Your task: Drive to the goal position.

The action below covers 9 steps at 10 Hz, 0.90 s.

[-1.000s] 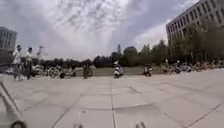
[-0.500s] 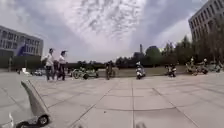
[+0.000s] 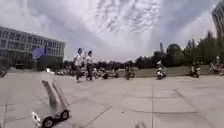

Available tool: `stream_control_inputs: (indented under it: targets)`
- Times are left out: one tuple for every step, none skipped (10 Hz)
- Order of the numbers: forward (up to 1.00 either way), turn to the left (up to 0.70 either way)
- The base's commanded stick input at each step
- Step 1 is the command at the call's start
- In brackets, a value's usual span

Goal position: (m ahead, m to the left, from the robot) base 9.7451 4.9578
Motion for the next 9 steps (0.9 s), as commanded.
stream_control_inputs:
  targets:
    - [0.7, 0.0]
    - [0.7, 0.0]
    - [0.7, 0.0]
    - [0.7, 0.0]
    - [0.7, 0.0]
    - [0.7, 0.12]
    - [0.7, 0.14]
    - [0.7, 0.14]
    - [0.7, 0.14]
